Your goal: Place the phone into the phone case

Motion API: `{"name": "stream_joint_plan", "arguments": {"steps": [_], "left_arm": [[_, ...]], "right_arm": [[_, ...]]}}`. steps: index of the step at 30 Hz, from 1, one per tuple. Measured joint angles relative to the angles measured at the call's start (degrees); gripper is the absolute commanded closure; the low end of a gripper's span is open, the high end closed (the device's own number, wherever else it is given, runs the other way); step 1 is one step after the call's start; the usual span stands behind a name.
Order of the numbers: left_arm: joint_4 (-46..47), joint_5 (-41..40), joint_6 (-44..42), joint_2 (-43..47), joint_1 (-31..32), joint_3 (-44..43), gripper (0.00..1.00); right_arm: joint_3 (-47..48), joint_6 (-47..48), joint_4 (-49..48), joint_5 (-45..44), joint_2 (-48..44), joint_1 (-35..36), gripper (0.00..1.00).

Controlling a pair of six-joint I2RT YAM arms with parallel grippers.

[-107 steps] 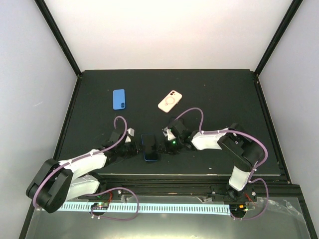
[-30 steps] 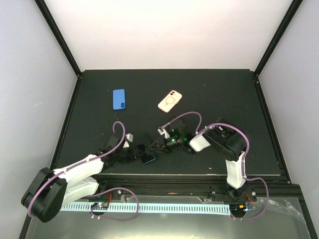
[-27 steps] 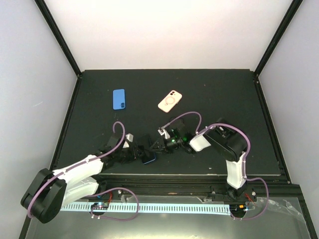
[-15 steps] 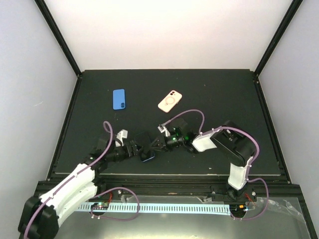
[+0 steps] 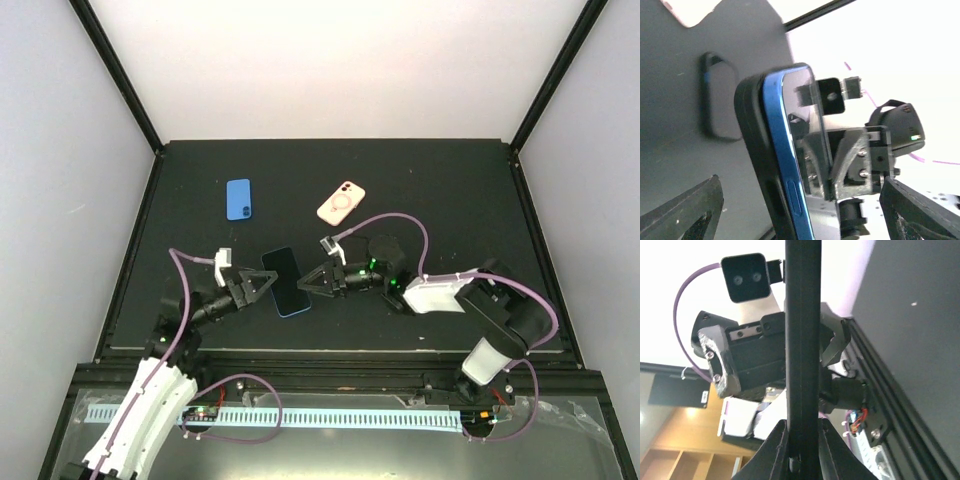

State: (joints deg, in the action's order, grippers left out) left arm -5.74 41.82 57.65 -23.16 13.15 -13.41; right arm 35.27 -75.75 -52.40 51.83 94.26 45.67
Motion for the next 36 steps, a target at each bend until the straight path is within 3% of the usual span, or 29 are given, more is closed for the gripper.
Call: {"name": "stream_joint_plan", "arguments": {"steps": [11, 17, 28, 31, 36], "left_arm": [[24.7, 4.3, 17.0, 5.8, 0.0, 5.2, 0.30], [27.4, 4.0, 19.4, 5.8, 0.0, 6.2, 0.33], [30.2, 2.6, 21.1, 5.4, 0.0, 7.6, 0.46], [30.2, 2.1, 21.0, 4.8, 0.0, 7.6, 0.54], [29.6, 1.7, 20.6, 2.9, 0.0, 7.2, 0.81]], "right_arm": [[-5.0, -13.9, -22.2, 3.5, -1.4, 0.0, 0.85], [-5.0, -17.5, -28.2, 3.9, -1.3, 0.0, 0.85], [-6.5, -18.7, -29.0, 4.8, -0.3, 0.0, 0.85], [-6.5, -18.7, -29.0, 5.0, -0.2, 0.1, 0.85], [-6.6, -18.6, -28.4, 5.4, -0.2, 0.3, 0.84]]}}
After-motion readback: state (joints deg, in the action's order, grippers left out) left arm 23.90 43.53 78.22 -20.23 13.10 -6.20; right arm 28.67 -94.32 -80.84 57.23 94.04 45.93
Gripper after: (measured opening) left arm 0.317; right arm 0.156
